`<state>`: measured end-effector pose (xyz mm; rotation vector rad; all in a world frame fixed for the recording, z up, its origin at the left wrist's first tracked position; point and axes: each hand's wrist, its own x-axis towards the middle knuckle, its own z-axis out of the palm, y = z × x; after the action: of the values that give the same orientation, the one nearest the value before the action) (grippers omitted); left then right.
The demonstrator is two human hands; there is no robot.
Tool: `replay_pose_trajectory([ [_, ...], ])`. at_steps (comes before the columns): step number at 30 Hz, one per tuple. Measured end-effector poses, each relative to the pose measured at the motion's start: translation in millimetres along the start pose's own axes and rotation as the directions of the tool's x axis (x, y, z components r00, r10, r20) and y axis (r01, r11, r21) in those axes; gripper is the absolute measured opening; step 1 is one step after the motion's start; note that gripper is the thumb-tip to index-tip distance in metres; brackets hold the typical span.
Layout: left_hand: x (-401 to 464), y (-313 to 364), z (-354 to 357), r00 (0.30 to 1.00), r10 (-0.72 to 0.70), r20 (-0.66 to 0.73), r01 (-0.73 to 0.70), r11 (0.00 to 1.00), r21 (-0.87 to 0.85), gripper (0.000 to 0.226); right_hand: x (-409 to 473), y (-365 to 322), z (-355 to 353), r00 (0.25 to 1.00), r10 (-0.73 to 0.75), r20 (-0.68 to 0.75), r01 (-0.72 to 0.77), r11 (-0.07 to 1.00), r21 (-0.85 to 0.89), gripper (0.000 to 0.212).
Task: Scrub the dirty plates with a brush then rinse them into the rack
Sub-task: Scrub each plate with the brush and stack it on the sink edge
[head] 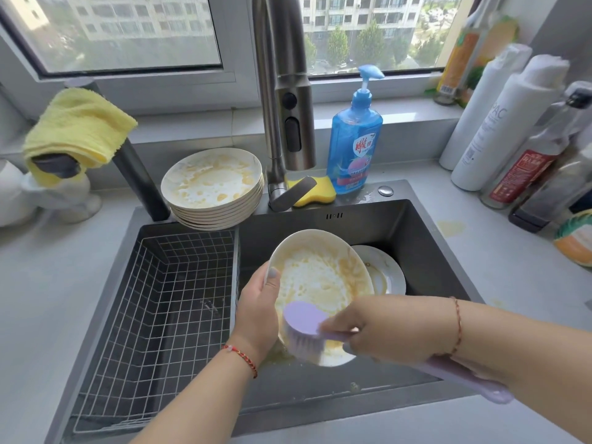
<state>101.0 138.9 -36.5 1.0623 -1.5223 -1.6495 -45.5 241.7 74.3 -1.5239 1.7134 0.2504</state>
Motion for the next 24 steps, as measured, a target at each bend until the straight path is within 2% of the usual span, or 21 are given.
replay_pose_trajectory([
  [3, -3, 2, 1, 0.998, -0.058, 0.032, 0.061, 0.994, -0.09, 0.041, 11, -2, -3, 0.998, 0.017, -0.064, 0.0, 0.966, 0.26, 0.046],
  [7, 0, 2, -3, 0.995, -0.069, 0.065, 0.073, 0.995, -0.066, 0.044, 17, 2, -1, 0.995, 0.008, -0.098, 0.025, 0.943, 0.331, 0.045],
  [12, -1, -6, 1, 0.972, -0.219, 0.086, 0.229, 0.963, -0.144, 0.039, 29, 4, -3, 0.941, 0.078, -0.328, -0.033, 0.989, 0.141, 0.04],
  [14, -1, -8, 2, 0.967, -0.239, 0.093, 0.252, 0.951, -0.181, 0.041, 36, 8, -1, 0.912, 0.123, -0.39, -0.109, 0.992, 0.059, 0.048],
  [16, 1, -5, 1, 0.971, -0.226, 0.08, 0.238, 0.953, -0.186, 0.042, 38, 14, 1, 0.884, 0.163, -0.439, -0.229, 0.968, -0.103, 0.055],
  [17, 3, -4, -1, 0.974, -0.216, 0.07, 0.226, 0.957, -0.181, 0.042, 35, 16, 1, 0.879, 0.193, -0.436, -0.295, 0.939, -0.179, 0.057],
  [19, 6, -3, -5, 0.979, -0.199, 0.04, 0.203, 0.965, -0.166, 0.04, 27, 17, 0, 0.906, 0.256, -0.338, -0.369, 0.869, -0.33, 0.056],
  [22, 9, -3, -8, 0.984, -0.178, -0.031, 0.171, 0.974, -0.148, 0.036, 11, 13, -2, 0.947, 0.298, -0.12, -0.317, 0.805, -0.501, 0.05],
  [24, 11, -2, -8, 0.985, -0.158, -0.068, 0.15, 0.981, -0.121, 0.034, 5, 8, 0, 0.967, 0.257, 0.003, -0.227, 0.858, -0.461, 0.043],
])
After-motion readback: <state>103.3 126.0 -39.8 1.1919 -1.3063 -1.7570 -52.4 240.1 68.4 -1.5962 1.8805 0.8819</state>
